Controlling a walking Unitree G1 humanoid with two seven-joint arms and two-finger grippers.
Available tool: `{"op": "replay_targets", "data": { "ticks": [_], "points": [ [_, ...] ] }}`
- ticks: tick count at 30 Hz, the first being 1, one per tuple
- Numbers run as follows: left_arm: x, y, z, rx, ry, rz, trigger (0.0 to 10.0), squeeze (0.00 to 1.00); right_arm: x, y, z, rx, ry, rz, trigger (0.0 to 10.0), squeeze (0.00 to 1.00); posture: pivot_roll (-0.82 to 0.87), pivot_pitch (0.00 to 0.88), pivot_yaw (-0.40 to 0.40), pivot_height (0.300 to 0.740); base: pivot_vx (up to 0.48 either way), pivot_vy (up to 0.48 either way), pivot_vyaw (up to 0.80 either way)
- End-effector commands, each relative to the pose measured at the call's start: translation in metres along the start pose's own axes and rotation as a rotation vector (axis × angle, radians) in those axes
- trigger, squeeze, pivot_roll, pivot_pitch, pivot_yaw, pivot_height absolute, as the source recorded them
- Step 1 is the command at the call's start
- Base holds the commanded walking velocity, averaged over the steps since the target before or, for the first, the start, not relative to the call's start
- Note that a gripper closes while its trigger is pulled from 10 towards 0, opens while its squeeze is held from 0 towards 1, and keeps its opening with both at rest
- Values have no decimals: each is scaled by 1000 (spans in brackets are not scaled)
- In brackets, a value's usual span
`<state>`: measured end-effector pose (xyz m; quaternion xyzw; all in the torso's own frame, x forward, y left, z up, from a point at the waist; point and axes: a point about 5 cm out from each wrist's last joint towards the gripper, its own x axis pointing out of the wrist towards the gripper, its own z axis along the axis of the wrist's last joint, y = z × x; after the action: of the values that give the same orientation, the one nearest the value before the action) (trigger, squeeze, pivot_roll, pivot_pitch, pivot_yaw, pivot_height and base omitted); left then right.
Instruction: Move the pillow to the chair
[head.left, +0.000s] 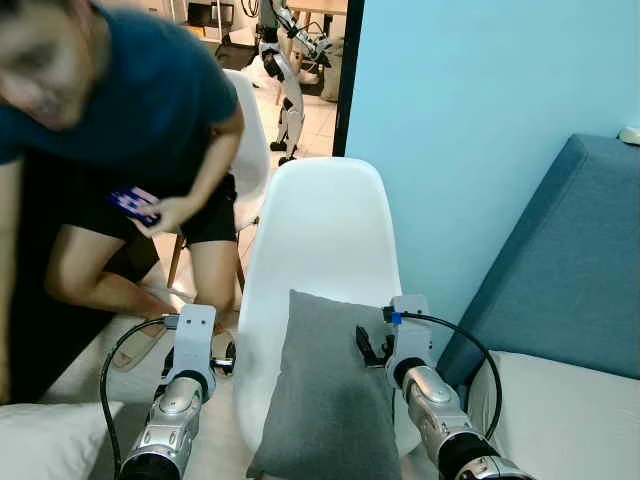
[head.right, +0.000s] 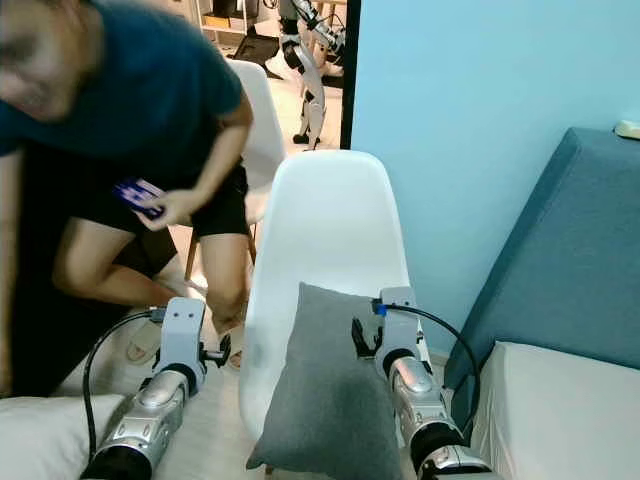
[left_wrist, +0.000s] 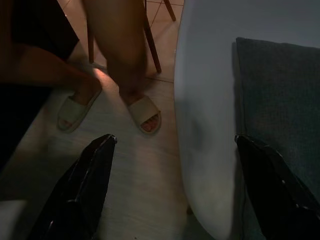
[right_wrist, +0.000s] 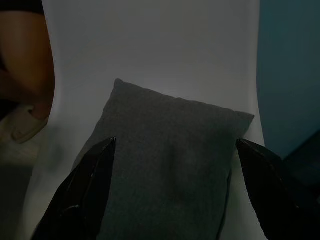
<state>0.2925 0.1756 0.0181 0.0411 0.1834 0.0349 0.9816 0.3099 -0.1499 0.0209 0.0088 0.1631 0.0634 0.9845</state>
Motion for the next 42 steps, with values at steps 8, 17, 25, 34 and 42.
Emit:
{"op": "replay_targets", "data": {
  "ticks": [8,17,25,34,42],
  "points": [
    [0,-3,-3,38,4,-18,10000,0,-1,-4,-1,9,3,-18,10000,0,-23,29,-34,740,0,0,0],
    [0,-4,-3,40,3,-23,10000,0,-1,-5,-1,6,4,-22,10000,0,-24,29,-34,740,0,0,0],
    [0,-5,-4,40,-1,-31,10000,0,-1,-3,-3,3,10,-14,10000,0,-24,32,-34,740,0,0,0],
    [-1,-7,-6,48,5,-55,10000,0,-2,-4,-4,5,13,-23,10000,0,-29,33,-33,740,0,0,0],
    [-1,-8,-7,68,-1,-55,10000,0,-3,-7,-4,8,13,-34,10000,0,-32,39,-31,740,0,0,0]
  ]
}}
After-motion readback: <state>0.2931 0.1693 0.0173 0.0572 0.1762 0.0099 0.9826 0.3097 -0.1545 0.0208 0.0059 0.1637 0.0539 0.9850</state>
